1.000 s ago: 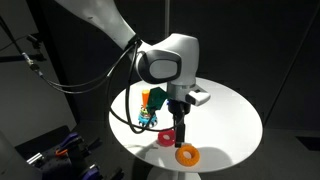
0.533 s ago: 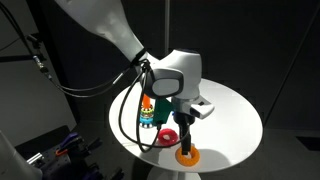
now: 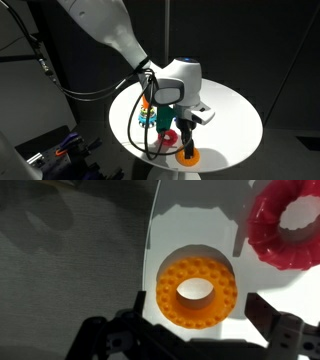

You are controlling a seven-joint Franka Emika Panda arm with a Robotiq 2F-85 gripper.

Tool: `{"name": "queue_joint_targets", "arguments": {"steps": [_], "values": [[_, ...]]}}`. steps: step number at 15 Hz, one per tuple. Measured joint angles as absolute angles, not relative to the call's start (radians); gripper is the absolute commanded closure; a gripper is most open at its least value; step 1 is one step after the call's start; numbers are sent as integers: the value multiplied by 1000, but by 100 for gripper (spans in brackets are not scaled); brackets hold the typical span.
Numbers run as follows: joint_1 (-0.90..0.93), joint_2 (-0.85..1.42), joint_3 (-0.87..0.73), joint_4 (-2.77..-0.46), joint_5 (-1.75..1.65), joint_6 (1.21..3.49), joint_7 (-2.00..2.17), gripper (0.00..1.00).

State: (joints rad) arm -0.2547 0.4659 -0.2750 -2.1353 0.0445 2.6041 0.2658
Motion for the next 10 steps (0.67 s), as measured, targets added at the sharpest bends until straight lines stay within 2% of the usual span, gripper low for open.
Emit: {"name": "queue_joint_targets", "arguments": {"steps": [10], "values": [[-260, 509, -275, -2134, 45, 2629, 250, 0]]}}
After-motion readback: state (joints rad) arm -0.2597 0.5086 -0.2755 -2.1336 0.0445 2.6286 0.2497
